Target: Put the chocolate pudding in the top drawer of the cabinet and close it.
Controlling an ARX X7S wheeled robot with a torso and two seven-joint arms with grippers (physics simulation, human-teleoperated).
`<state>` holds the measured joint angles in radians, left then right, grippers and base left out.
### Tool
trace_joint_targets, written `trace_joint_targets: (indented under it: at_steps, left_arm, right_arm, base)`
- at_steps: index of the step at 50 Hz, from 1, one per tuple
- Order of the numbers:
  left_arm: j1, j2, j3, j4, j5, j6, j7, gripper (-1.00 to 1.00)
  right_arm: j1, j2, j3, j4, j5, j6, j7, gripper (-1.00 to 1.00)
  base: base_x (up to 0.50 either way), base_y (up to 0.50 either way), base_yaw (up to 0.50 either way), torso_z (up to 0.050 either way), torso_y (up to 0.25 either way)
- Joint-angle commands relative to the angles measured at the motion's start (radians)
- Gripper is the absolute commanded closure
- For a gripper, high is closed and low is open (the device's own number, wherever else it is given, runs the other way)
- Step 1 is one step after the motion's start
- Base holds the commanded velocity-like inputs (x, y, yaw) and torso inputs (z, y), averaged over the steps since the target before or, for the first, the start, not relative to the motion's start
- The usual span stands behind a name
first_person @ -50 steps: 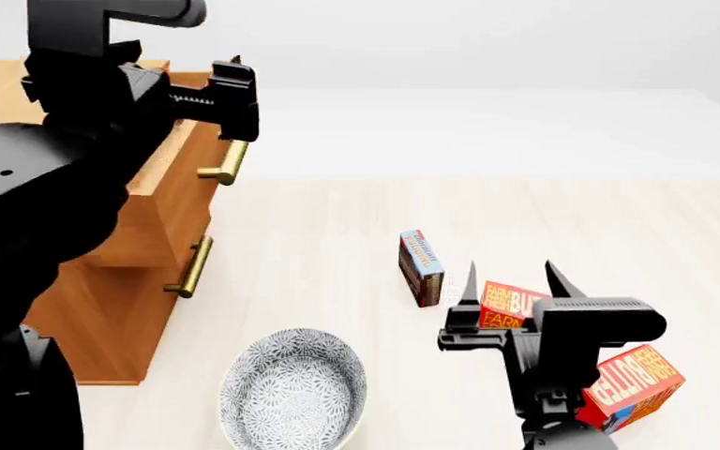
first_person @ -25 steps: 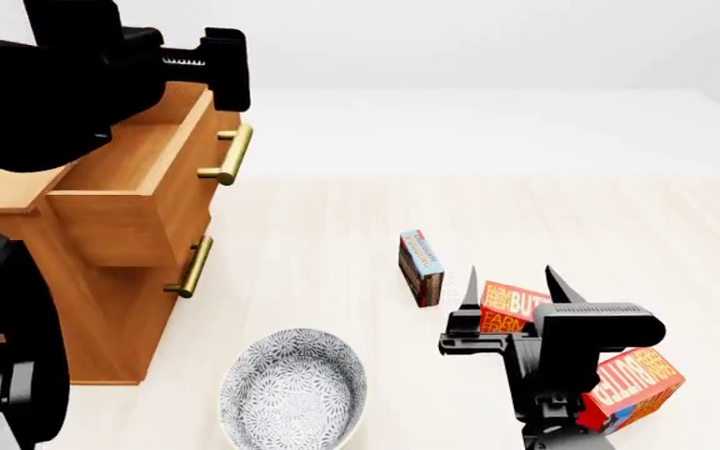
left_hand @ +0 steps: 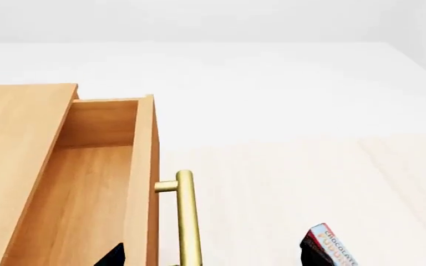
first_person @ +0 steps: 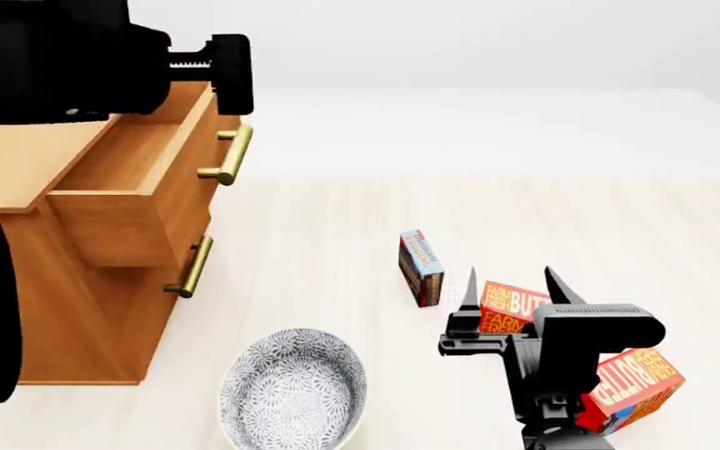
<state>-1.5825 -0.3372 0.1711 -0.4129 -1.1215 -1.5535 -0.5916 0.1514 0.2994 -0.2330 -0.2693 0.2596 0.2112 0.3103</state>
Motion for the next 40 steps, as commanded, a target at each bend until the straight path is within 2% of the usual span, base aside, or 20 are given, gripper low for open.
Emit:
trace_joint_targets:
  at_steps: [1,12,17,32,40]
  left_arm:
    - [-0.052,-0.008,0.018,-0.144,-0.113,-0.003,-0.102,-1.00]
    - [-0.072,-0.017,0.015,-0.245,-0.206,0.009,-0.196,-1.00]
    - [-0.076,-0.025,0.042,-0.267,-0.203,0.024,-0.188,-1.00]
    - [-0.069,-0.052,0.127,-0.295,-0.178,0.044,-0.147,-1.00]
    - [-0.056,-0.063,0.136,-0.313,-0.193,0.048,-0.151,-1.00]
  right_arm:
    - [0.004,0.008,0.001,-0.025,0.015,0.026,0.006,-1.00]
    - [0.007,0.011,-0.002,-0.026,0.017,0.028,0.009,-1.00]
    - [-0.001,0.007,-0.007,0.001,0.008,-0.008,0.005,-1.00]
    - [0.017,0.013,-0.010,-0.023,0.019,0.029,0.015,-1.00]
    - [0.016,0.015,-0.012,-0.022,0.020,0.026,0.016,-1.00]
  base:
    - [0.00,0.00,0.00,0.000,0.000]
    - [0.00,0.00,0.00,0.000,0.000]
    - [0.00,0.00,0.00,0.000,0.000]
    - [0.00,0.00,0.00,0.000,0.000]
    - [0.00,0.00,0.00,0.000,0.000]
